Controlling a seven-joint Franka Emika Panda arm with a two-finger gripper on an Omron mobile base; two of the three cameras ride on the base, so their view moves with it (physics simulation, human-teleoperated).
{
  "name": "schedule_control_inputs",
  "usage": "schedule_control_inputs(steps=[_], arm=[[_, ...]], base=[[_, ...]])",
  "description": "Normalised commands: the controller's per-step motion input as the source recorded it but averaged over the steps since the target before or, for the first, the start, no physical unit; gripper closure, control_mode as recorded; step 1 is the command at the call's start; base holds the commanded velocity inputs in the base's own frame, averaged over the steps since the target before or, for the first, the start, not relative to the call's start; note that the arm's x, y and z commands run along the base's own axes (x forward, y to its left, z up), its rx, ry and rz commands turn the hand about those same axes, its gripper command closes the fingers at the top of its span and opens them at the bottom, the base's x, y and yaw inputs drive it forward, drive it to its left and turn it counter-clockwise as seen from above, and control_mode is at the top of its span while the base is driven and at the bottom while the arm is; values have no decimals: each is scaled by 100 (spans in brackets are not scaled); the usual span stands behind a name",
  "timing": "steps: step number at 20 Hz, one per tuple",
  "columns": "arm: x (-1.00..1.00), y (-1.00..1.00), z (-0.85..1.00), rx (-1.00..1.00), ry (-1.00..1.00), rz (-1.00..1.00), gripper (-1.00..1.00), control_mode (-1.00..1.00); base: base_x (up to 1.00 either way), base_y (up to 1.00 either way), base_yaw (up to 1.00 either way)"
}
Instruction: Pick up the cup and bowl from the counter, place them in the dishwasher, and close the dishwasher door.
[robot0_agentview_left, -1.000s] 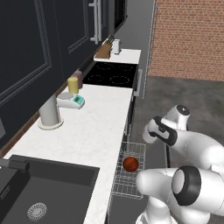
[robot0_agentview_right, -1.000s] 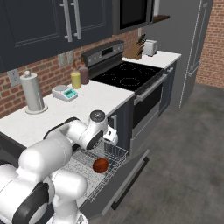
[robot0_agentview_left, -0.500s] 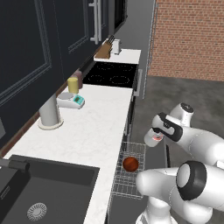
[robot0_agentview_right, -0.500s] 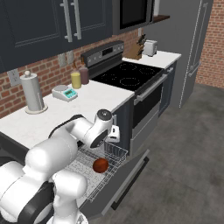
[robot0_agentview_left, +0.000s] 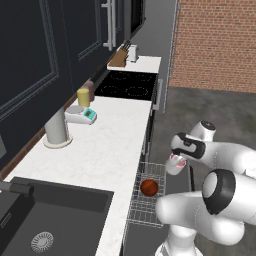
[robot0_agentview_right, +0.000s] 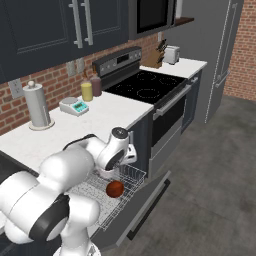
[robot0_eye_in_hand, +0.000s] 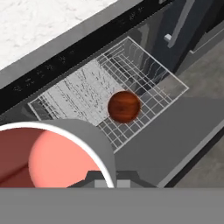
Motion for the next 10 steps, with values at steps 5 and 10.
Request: schedule_control_inputs(steps=[5,10], arm=[[0,19,-43,-9,0,9,100,-100],[0,25,-29,-1,-1,2,100,-100]], base=[[0,0,0],[0,0,0]])
